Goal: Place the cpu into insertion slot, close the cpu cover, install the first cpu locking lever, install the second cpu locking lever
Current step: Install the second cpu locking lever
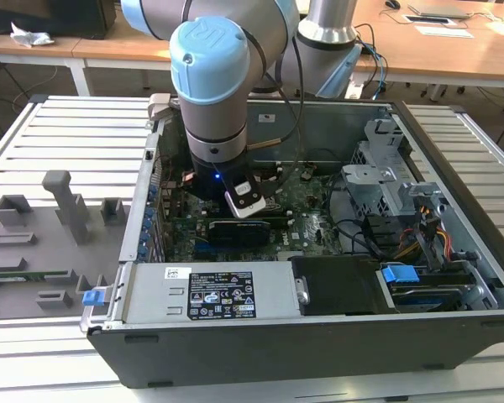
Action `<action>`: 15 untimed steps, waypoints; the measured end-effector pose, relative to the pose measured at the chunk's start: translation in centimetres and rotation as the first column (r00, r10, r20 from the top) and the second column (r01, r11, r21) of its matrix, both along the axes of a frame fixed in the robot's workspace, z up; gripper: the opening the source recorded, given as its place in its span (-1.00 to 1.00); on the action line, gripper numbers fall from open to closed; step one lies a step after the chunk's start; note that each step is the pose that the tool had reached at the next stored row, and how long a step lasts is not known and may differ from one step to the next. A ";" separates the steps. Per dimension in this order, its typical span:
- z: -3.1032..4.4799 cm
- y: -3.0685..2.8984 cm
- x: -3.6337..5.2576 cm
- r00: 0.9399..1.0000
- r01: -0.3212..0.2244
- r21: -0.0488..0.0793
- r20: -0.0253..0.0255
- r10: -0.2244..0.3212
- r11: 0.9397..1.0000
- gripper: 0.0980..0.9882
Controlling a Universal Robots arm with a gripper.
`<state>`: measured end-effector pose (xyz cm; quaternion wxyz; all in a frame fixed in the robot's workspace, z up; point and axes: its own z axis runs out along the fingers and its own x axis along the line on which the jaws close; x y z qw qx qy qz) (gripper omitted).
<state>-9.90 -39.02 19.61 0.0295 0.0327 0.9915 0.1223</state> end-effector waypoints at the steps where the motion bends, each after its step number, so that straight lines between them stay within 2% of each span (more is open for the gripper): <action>1: 0.22 0.01 0.01 1.000 0.000 0.000 0.000 0.000 1.000 -0.98; 9: 0.61 -0.06 0.01 1.000 0.000 0.000 0.000 0.000 1.000 -0.98; 10: 0.62 -0.07 0.01 1.000 0.000 0.005 0.000 0.000 1.000 -0.98; 11: 0.62 -0.07 0.01 1.000 0.000 0.017 0.000 0.000 1.000 -0.98; 12: 0.58 -0.06 0.01 1.000 0.000 0.051 0.000 0.000 0.999 -0.98; 13: 0.41 -0.06 0.01 1.000 0.000 0.061 0.000 0.000 0.998 -0.98; 15: -0.03 -0.06 0.01 1.000 0.000 0.067 0.000 0.000 0.998 -0.98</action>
